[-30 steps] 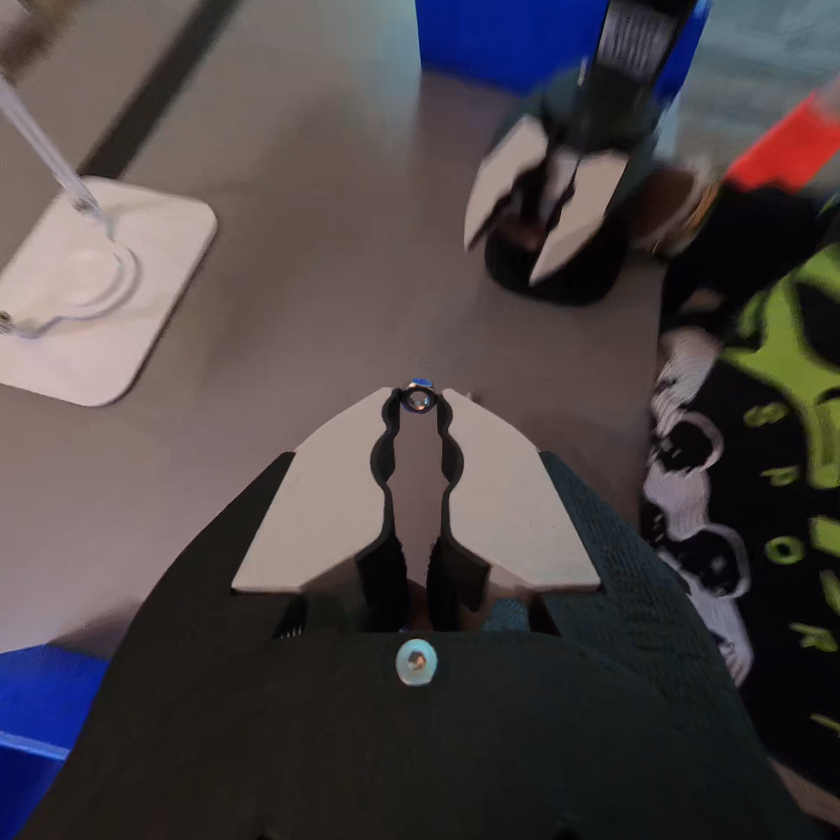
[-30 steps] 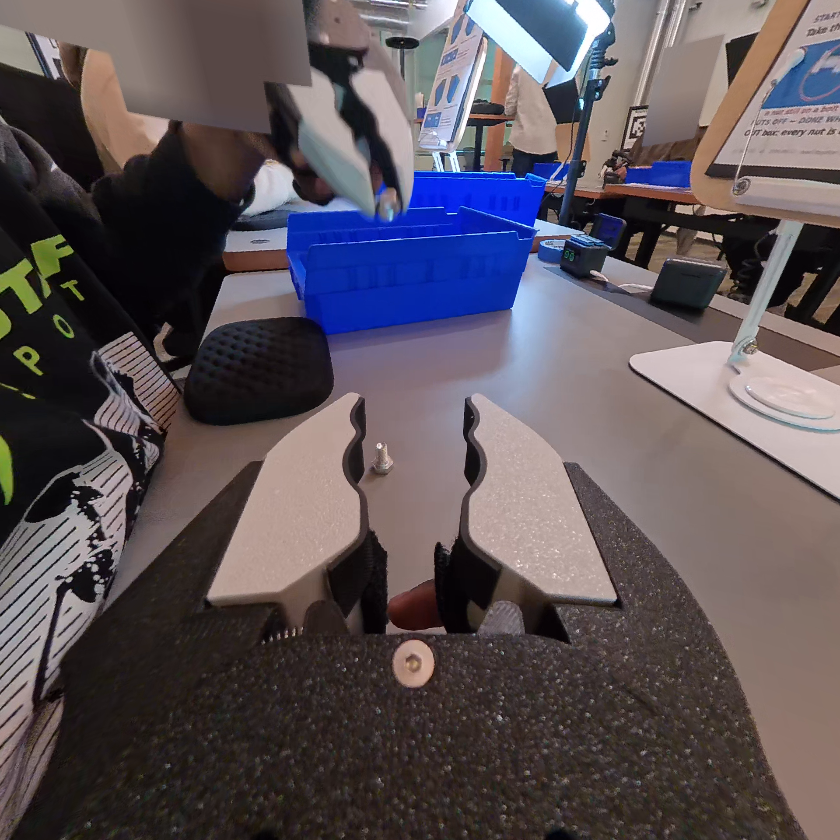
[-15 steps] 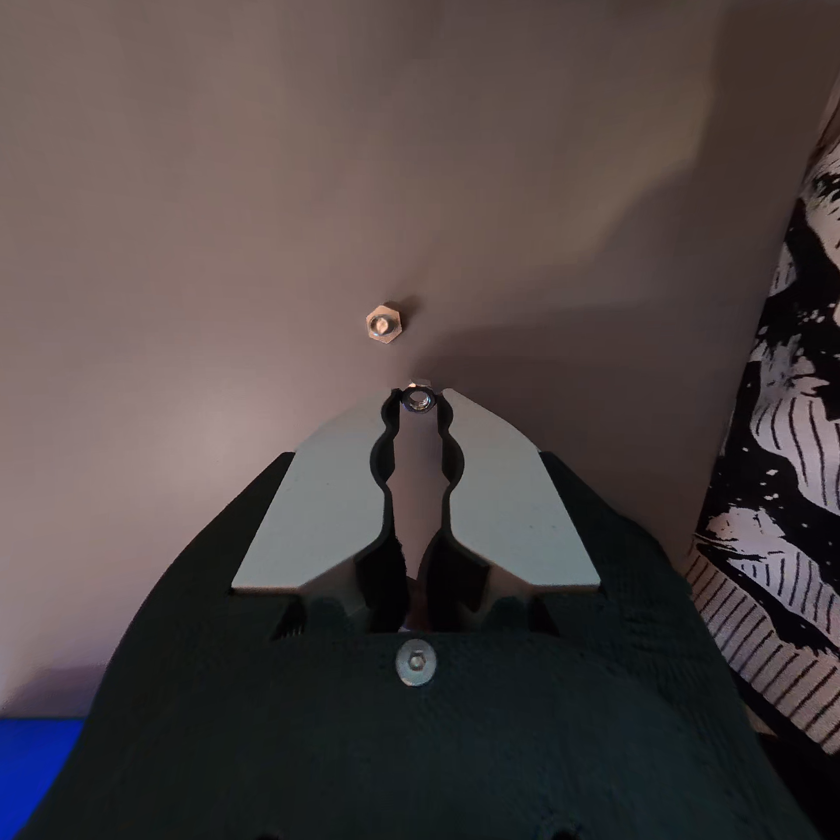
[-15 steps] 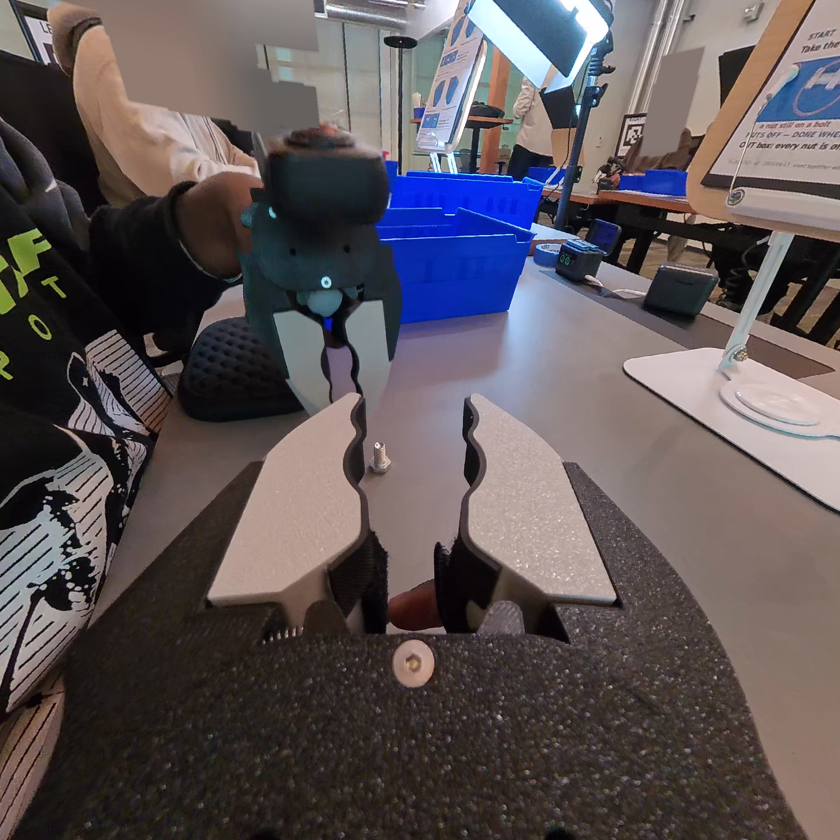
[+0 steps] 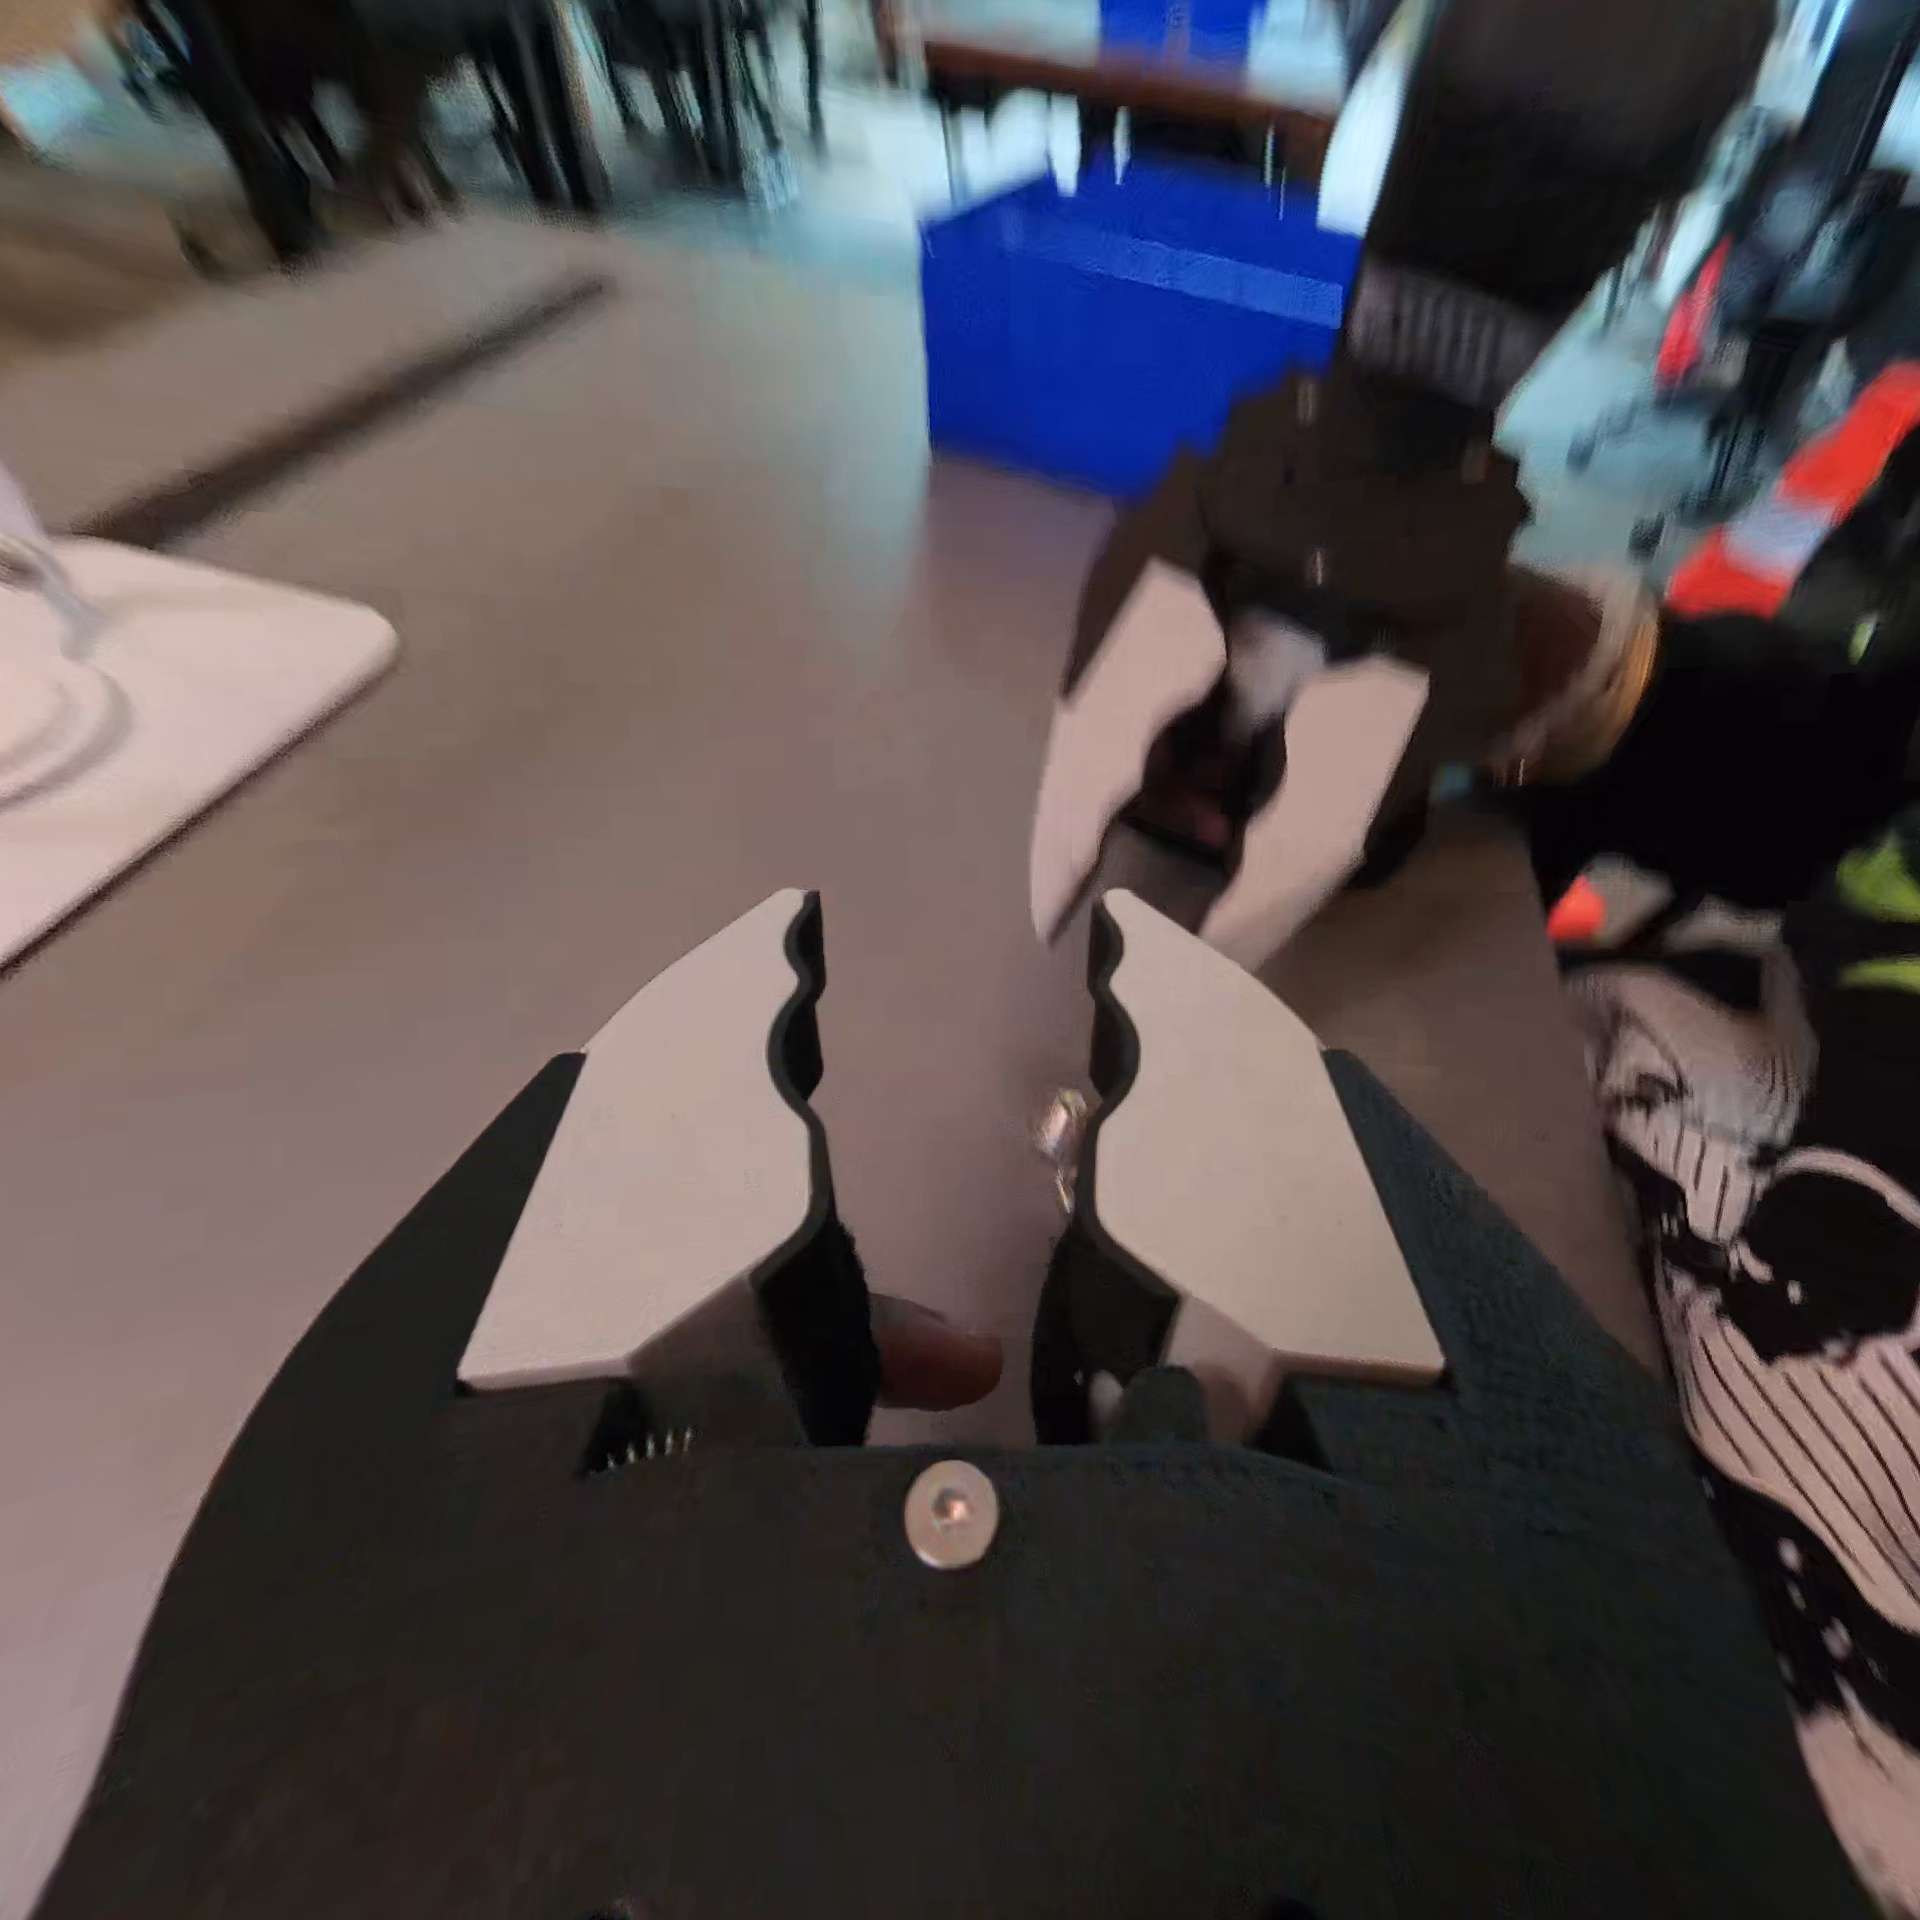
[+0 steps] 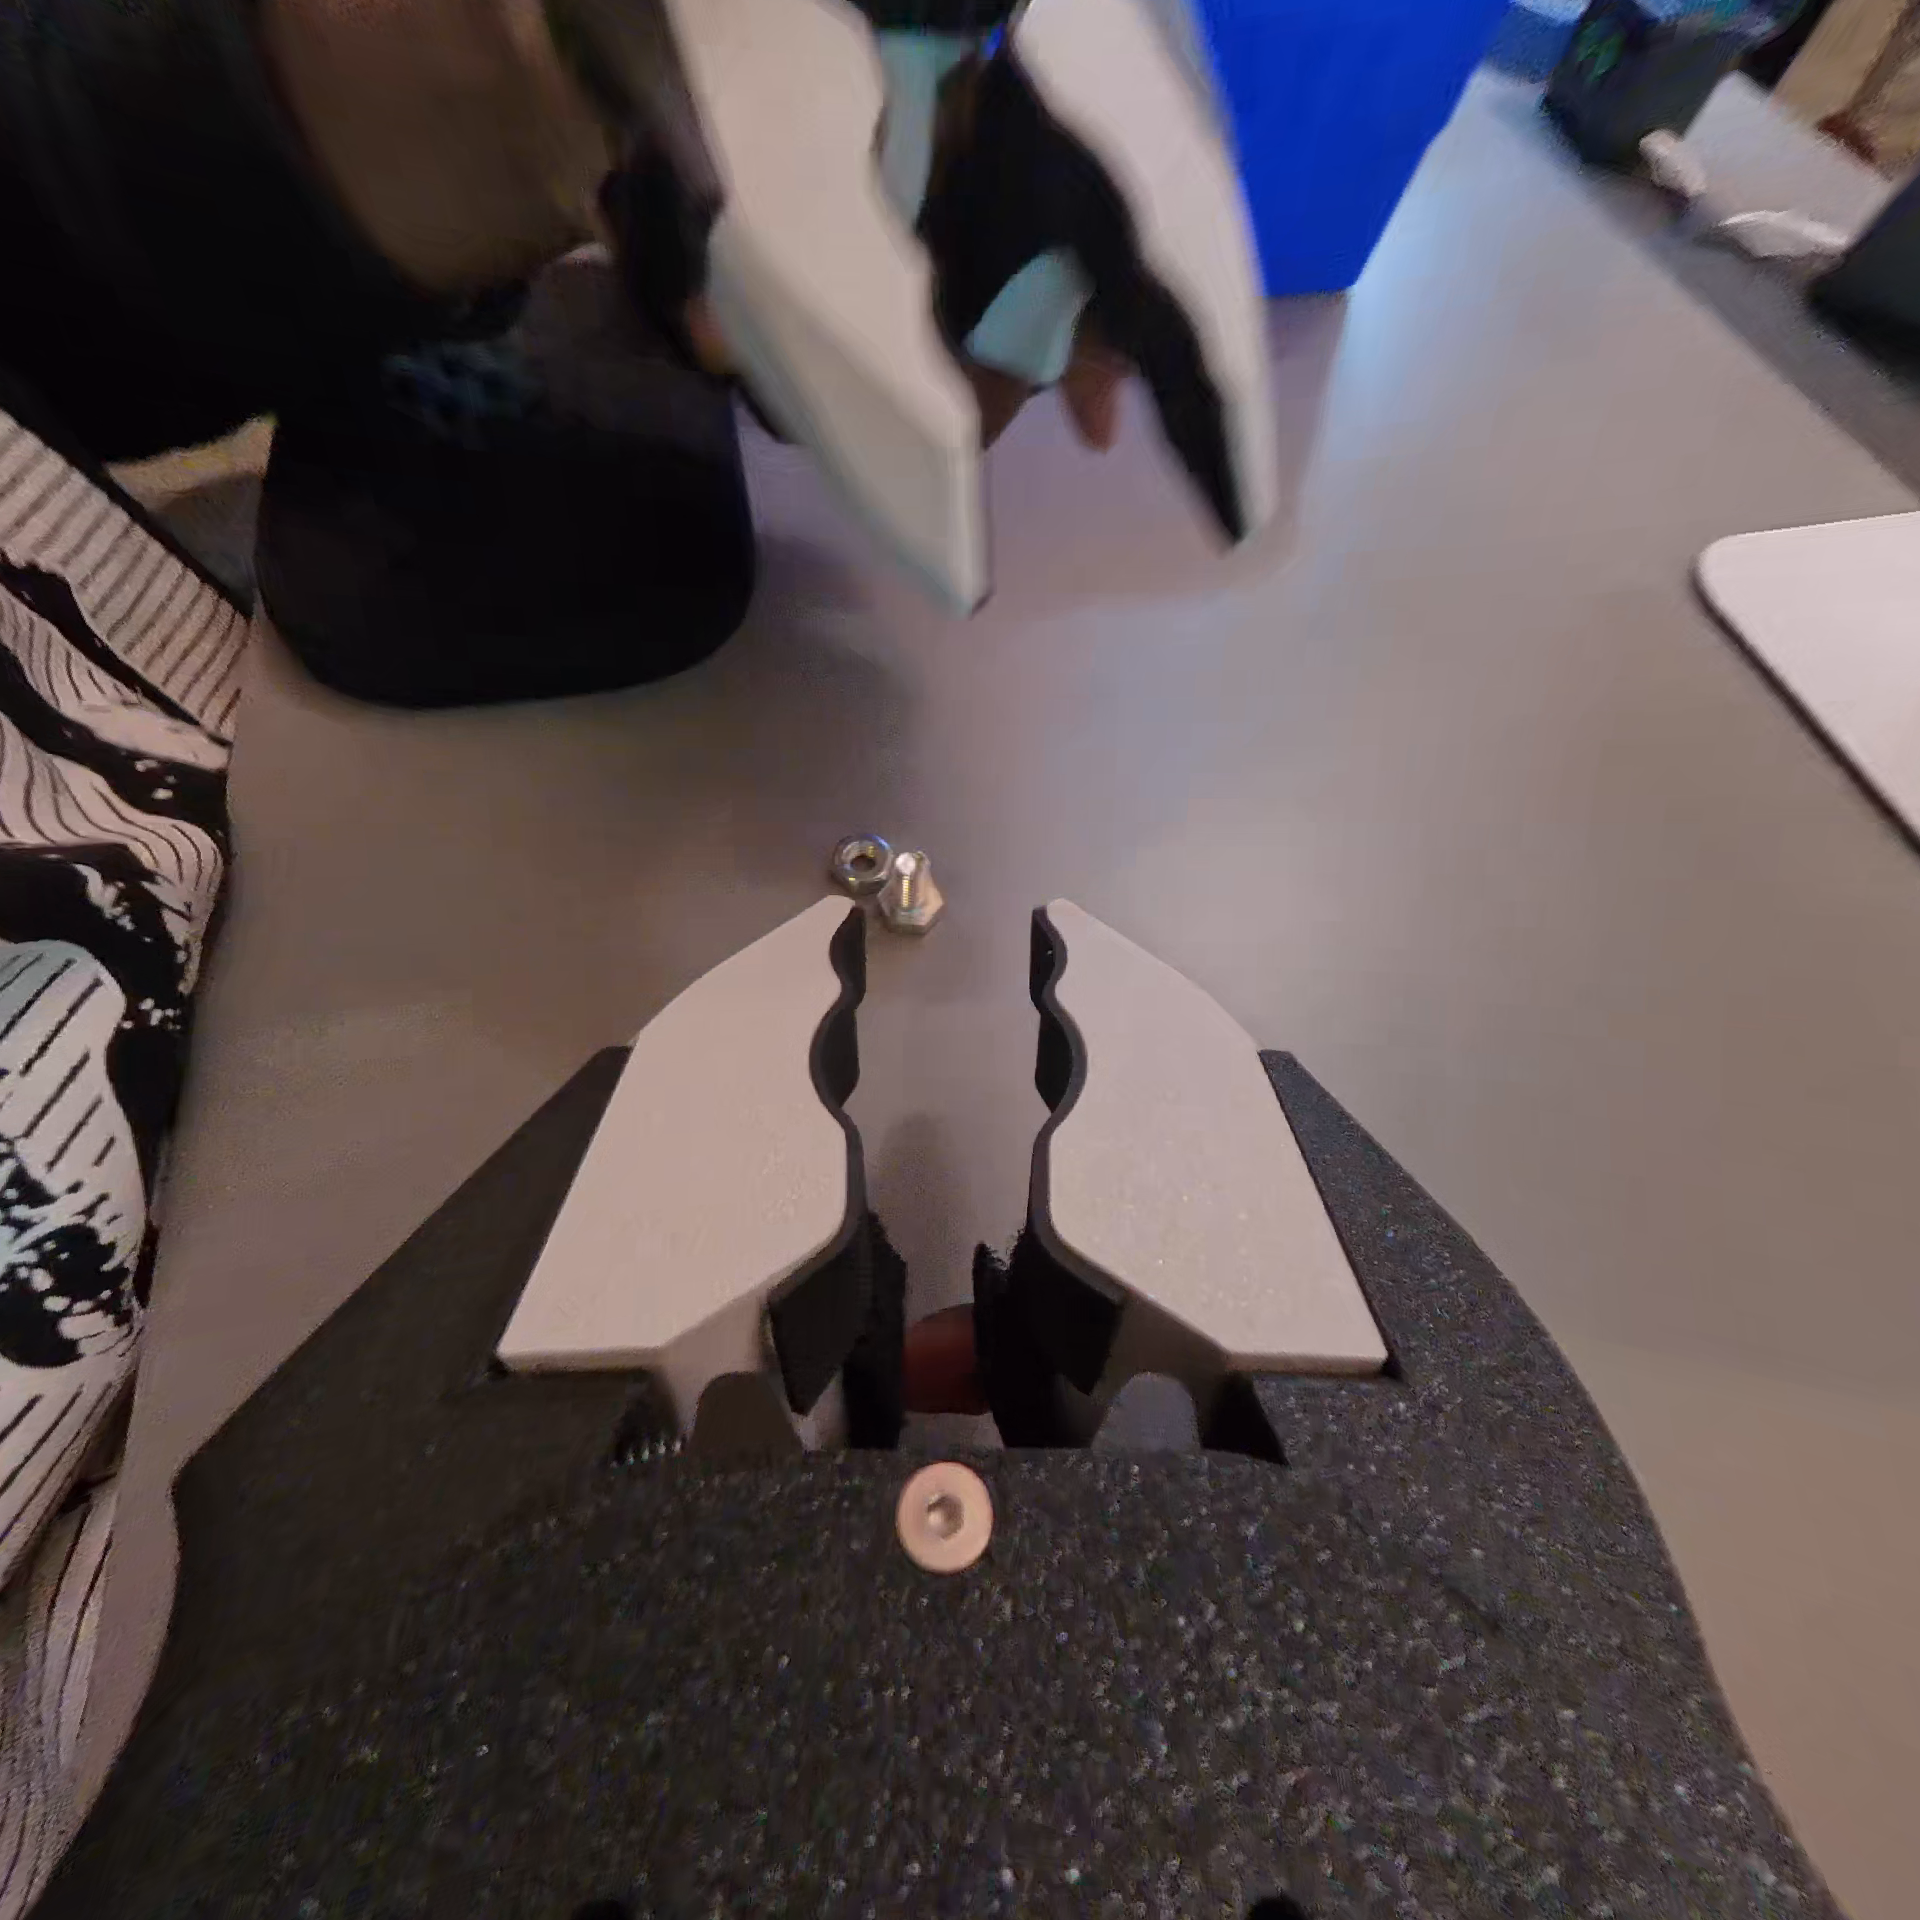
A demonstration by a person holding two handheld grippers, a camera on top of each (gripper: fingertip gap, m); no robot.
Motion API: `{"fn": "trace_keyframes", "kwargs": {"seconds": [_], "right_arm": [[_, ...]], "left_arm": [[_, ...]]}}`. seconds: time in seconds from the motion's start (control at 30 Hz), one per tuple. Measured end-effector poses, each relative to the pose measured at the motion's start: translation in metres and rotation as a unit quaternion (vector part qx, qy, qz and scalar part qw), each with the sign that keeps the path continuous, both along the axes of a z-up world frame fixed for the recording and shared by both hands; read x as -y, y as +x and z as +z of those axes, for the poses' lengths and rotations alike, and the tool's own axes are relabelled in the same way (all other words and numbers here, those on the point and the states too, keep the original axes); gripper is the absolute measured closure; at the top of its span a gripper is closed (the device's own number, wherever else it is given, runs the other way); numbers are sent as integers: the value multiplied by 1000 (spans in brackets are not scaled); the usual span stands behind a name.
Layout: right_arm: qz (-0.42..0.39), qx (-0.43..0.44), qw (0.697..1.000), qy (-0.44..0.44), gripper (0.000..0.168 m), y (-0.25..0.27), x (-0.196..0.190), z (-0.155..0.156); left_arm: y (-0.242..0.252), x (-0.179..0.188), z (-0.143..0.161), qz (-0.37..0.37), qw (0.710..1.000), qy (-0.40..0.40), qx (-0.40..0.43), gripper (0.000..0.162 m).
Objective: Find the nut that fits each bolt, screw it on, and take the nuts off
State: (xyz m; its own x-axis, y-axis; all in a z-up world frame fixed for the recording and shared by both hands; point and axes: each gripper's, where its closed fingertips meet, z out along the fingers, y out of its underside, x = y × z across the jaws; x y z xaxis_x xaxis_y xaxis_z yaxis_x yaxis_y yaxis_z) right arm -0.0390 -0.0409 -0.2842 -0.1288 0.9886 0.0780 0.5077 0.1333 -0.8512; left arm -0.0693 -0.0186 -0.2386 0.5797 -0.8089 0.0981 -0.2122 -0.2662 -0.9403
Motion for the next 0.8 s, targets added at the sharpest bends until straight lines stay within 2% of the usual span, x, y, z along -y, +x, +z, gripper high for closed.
{"fn": "trace_keyframes", "kwargs": {"seconds": [0.07,0.2,0.27,0.47,0.6,0.67,0.8], "right_arm": [[6,13,1000,8,141,-9,4,-3],[19,37,999,-28,146,-25,10,-11],[18,59,997,-36,146,-26,9,-18],[18,44,998,-46,150,-25,9,-15],[25,78,996,-33,150,-25,12,-26],[23,83,996,-23,160,-25,11,-27],[-7,30,999,-40,160,-26,1,-10]], "left_arm": [[-9,-4,13,18,998,34,43,111],[-14,-8,15,28,995,89,32,110],[-12,-7,5,22,997,77,9,110],[-18,-3,-19,9,995,56,-80,110],[-19,0,-26,0,995,42,-91,110],[-16,3,-29,-14,994,46,-102,110],[-12,6,-35,-29,993,41,-110,110]]}}
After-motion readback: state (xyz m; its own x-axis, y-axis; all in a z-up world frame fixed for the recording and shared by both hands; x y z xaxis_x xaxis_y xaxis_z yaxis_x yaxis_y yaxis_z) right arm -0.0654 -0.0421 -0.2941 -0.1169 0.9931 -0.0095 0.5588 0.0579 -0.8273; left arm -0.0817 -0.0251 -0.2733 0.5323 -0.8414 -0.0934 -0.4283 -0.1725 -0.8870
